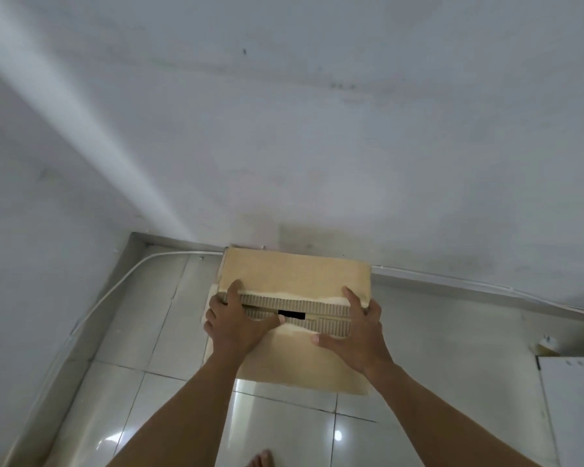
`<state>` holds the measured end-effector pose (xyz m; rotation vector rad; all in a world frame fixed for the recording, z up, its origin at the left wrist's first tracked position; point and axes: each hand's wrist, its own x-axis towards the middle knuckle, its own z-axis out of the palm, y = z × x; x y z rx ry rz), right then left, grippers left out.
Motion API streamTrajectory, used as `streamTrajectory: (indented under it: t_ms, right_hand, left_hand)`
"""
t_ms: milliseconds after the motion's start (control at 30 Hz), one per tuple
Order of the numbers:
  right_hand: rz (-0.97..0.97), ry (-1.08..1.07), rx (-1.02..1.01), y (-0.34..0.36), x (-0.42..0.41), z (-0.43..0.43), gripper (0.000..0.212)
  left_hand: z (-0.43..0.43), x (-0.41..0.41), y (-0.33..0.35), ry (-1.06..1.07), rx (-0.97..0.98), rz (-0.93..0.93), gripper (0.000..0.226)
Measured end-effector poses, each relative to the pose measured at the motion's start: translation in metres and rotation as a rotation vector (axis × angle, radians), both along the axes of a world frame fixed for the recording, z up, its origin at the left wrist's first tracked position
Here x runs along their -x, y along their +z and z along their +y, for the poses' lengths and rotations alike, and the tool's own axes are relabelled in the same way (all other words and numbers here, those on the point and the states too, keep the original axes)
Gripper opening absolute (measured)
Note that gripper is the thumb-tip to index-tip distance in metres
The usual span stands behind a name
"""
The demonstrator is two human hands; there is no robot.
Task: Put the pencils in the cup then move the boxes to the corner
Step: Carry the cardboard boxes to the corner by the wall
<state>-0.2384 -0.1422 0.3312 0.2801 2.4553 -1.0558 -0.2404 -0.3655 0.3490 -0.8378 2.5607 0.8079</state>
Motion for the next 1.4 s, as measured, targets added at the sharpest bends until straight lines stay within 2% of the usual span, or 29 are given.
streamTrajectory:
  t_ms: [233, 467, 667, 767, 900, 1100, 1400]
  right_hand:
    - [0.031, -0.006, -0.058, -0.076, 0.031, -0.026, 0.114]
    - [0.047, -0.004, -0.049, -0.090, 0.036, -0.027, 0.111]
    - [0.075, -0.006, -0.025, -0.089, 0.050, -0.036, 0.112]
    - [0.082, -0.035, 0.012, -0.093, 0.053, -0.042, 0.112]
    - [0.091, -0.048, 0.052, -0.095, 0.057, -0.054, 0.106]
    - [0.075, -0.062, 0.067, -0.096, 0.069, -0.065, 0.100]
    - [-0.016, 0.176, -0.035, -0.078, 0.065, -0.053, 0.089]
  left_hand:
    - [-0.015, 0.025, -0.077, -0.068, -0.023, -0.016, 0.118]
    - [0.009, 0.006, -0.096, -0.492, 0.037, -0.133, 0.139]
    - [0.016, 0.008, -0.094, -0.720, 0.137, -0.163, 0.146]
    - [0.010, 0.010, -0.093, -0.873, 0.280, -0.165, 0.137]
    - [0.002, 0.013, -0.096, -0.857, 0.368, -0.143, 0.117]
    - [-0.001, 0.025, -0.096, -0.790, 0.362, -0.140, 0.108]
    - [-0.001, 0.034, -0.079, -0.773, 0.339, -0.138, 0.101]
